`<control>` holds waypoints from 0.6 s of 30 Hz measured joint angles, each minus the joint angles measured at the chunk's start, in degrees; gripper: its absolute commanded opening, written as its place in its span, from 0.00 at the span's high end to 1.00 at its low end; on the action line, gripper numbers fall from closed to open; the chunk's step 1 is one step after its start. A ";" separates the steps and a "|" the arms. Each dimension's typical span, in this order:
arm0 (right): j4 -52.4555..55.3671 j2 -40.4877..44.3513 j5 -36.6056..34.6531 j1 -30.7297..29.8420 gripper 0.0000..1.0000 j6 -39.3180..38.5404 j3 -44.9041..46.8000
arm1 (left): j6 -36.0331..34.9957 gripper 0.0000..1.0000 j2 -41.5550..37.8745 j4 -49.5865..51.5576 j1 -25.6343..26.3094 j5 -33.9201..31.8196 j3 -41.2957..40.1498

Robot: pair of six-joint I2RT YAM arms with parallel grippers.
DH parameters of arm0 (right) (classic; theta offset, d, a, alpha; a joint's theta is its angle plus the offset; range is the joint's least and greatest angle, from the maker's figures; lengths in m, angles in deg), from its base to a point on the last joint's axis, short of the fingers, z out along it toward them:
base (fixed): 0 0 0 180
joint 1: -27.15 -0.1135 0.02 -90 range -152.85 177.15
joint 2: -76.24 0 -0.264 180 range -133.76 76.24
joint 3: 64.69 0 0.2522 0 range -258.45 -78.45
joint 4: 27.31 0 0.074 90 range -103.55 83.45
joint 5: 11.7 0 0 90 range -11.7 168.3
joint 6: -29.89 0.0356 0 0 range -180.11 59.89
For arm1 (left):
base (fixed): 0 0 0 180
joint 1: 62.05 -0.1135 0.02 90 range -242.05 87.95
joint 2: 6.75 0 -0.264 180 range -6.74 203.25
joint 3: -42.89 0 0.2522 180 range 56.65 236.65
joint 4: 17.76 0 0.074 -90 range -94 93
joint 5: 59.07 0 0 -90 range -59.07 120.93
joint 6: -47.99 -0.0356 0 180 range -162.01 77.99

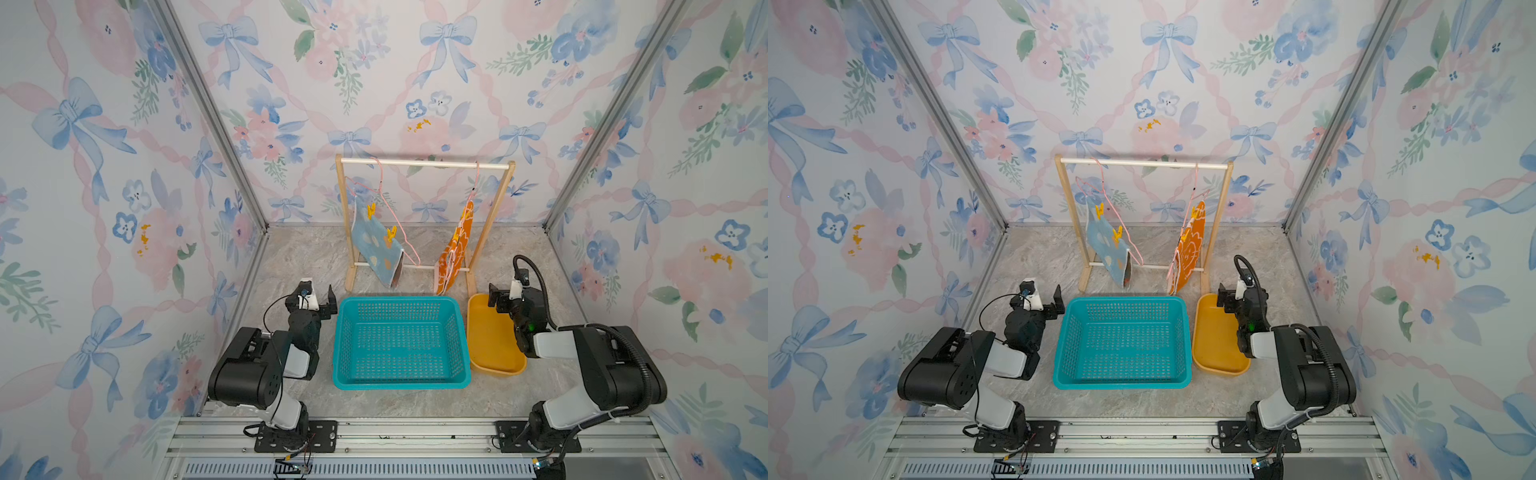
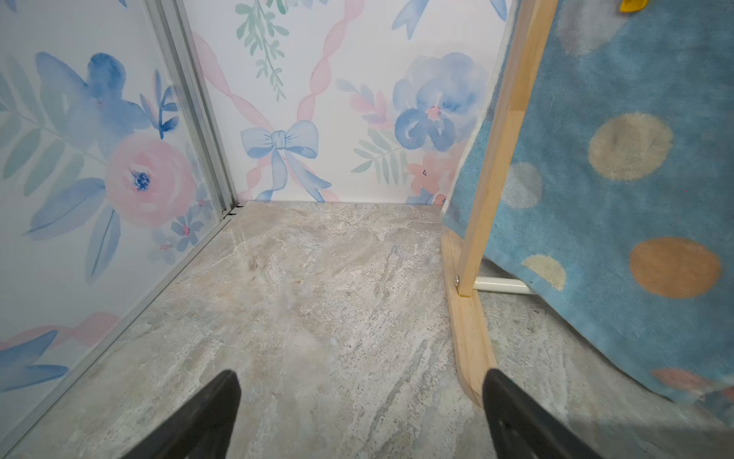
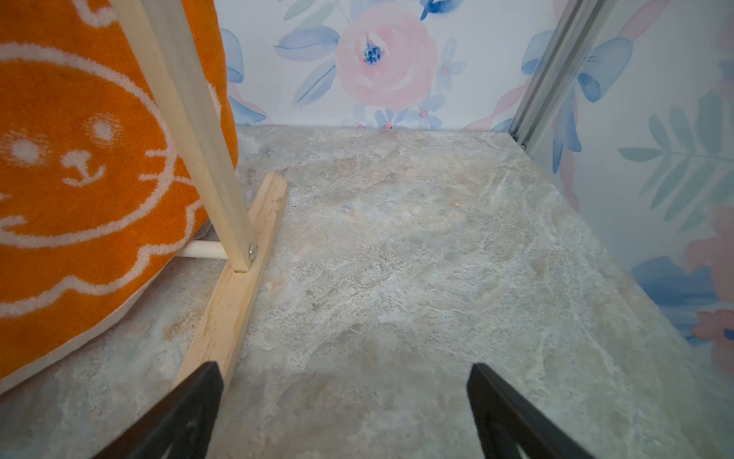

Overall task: Remove the clothespins securing towels to the hanger
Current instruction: Pick up the hanger from the clothesline.

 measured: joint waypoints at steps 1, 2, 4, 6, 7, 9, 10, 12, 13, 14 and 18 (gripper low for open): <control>0.00 0.00 0.00 0.00 0.02 0.00 0.00 | 0.00 0.02 0.00 -0.02 0.00 0.00 0.00; 0.00 0.00 0.00 0.00 0.02 0.00 0.00 | 0.00 0.02 0.00 -0.02 0.00 0.00 0.00; 0.00 0.00 0.00 0.00 0.02 0.00 0.00 | 0.02 0.02 0.00 -0.02 0.00 0.00 0.00; 0.00 0.00 0.00 0.00 0.02 -0.02 0.00 | 0.00 0.02 0.00 0.00 0.00 0.00 0.00; 0.00 0.00 0.00 0.00 0.02 0.00 0.00 | 0.00 0.02 0.00 -0.02 0.00 0.02 0.00; 0.00 0.00 0.00 0.00 0.02 -0.02 0.00 | 0.00 0.02 0.00 0.00 0.00 0.04 0.00; 0.00 0.00 0.00 0.00 0.02 0.00 0.00 | 0.02 0.02 0.00 0.00 -0.02 0.04 0.00; 0.00 0.00 0.00 0.00 0.02 0.00 0.00 | 0.02 0.02 0.00 -0.02 -0.17 0.35 0.00; 0.00 0.00 0.00 0.00 0.02 -0.02 0.00 | 0.02 0.02 0.00 -0.02 -0.31 0.55 0.00; 0.00 0.00 0.00 0.00 0.02 -0.02 0.00 | 0.02 0.02 0.00 -0.02 -0.46 0.70 0.00; 0.00 0.00 0.00 0.00 0.02 -0.02 0.00 | 0.04 0.02 0.00 -0.02 -1.01 1.53 0.00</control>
